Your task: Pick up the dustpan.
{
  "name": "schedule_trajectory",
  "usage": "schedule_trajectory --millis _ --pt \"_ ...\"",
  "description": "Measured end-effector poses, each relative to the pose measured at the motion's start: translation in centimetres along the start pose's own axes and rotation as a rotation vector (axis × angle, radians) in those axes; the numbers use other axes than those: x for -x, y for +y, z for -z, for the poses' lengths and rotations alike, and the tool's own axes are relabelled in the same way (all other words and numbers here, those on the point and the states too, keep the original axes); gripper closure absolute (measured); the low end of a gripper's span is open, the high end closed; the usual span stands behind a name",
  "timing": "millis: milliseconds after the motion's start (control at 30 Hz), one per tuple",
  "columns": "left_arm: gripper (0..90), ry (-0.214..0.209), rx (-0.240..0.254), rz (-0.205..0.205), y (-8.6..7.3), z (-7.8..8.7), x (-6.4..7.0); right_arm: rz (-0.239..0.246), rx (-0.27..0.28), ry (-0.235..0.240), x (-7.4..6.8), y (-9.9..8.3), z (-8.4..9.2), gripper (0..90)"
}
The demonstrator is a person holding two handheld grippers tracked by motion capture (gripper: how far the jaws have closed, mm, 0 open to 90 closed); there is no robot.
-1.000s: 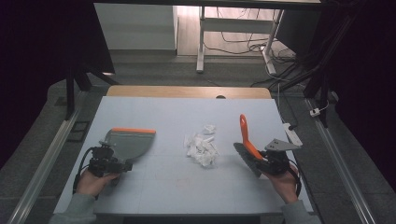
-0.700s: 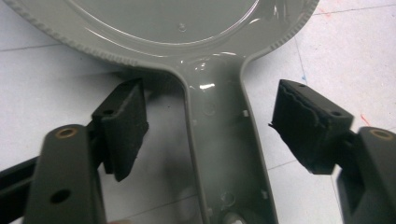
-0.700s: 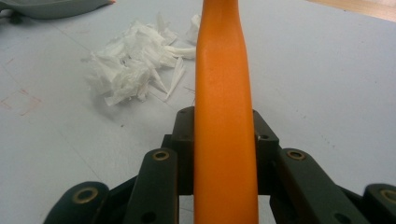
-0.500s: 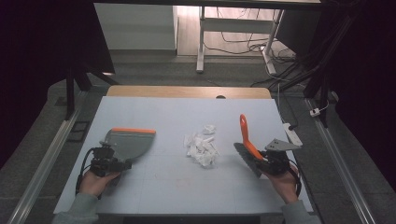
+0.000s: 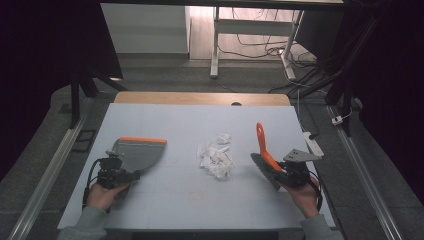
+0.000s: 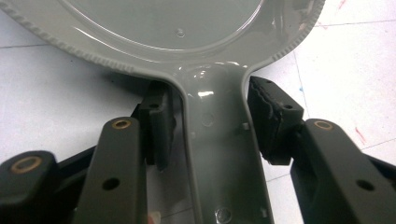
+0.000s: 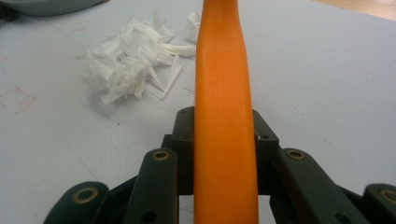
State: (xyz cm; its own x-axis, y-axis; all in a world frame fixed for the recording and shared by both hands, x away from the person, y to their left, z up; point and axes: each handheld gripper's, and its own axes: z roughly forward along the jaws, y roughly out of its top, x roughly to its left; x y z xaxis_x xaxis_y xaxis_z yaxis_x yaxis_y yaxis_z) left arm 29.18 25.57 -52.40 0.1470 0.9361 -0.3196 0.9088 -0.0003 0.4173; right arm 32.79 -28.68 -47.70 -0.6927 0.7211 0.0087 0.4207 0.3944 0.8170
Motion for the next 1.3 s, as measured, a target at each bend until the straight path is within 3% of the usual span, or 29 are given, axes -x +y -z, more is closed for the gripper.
schedule_trajectory --millis 200,700,1300 --pt "59.0 -0.012 0.004 0.006 0.0 0.0 -0.1 0.0 -0.002 -0.003 0.0 0.0 0.0 69.8" --pt "61.7 -0.033 0.047 0.017 -0.3 0.2 -0.7 -0.001 -0.005 -0.004 0.0 -0.1 -0.1 69.8" --pt "61.9 -0.069 0.121 -0.033 -0.8 1.0 -1.9 -0.001 -0.003 -0.006 -0.1 -0.1 0.0 69.8"
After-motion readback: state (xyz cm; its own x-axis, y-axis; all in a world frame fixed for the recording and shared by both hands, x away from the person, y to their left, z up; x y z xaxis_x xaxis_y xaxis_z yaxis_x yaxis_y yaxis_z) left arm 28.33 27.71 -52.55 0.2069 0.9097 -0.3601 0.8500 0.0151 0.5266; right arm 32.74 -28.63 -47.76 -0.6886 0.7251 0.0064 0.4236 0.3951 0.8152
